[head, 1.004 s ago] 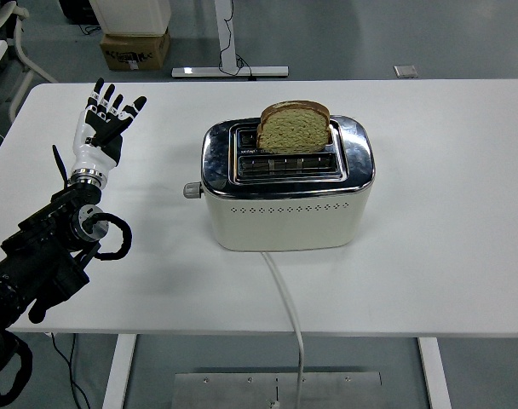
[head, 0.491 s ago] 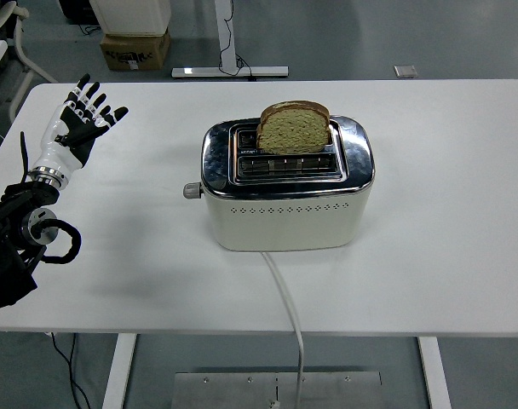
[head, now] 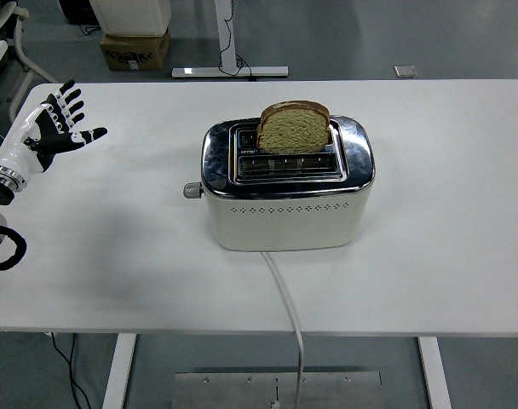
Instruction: Press down toaster
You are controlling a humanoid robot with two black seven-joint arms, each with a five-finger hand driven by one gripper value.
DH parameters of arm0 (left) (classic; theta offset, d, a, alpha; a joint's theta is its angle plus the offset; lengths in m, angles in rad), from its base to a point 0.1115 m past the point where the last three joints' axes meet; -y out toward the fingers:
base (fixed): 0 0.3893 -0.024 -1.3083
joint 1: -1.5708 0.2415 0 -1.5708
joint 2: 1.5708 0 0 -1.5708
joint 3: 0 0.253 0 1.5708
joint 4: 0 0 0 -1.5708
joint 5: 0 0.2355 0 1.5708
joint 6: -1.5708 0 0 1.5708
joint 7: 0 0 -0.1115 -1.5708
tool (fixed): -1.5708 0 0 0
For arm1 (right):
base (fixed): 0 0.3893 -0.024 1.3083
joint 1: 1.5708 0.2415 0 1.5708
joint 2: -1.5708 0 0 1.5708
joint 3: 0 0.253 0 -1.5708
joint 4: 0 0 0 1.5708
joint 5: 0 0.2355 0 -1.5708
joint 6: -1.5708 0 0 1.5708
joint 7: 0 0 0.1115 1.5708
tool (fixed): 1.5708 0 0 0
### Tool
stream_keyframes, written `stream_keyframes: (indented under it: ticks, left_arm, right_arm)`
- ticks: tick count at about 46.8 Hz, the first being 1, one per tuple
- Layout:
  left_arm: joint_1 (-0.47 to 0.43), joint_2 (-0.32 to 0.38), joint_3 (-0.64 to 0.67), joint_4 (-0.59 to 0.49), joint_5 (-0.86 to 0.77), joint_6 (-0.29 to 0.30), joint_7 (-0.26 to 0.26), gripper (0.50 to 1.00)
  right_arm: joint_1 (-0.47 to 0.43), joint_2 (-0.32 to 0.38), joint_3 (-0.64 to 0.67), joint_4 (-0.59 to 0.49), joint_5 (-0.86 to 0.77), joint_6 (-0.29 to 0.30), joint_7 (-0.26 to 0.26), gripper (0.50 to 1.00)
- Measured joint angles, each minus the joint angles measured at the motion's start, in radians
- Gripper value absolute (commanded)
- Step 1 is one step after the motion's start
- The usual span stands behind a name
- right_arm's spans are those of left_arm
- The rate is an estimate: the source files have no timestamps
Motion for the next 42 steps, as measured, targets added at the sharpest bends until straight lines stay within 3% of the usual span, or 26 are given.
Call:
stream_keyframes:
  ticks: [17,32,42]
  left_arm:
    - [0.009,0.118,0.001,-0.194,0.163,0.008,-0.001,1.0]
    - [0.022,0.17,0.001,-0.306,0.484,0.005,-0.051,1.0]
    - [0.055,0.225,0.002,-0.403,0.612,0.005,-0.073,1.0]
  right_arm:
    - [0.0,0.0,0.0,0.0,0.0,0.0,0.0,1.0]
    - [0.0,0.0,0.0,0.0,0.0,0.0,0.0,1.0]
    - [0.0,0.0,0.0,0.0,0.0,0.0,0.0,1.0]
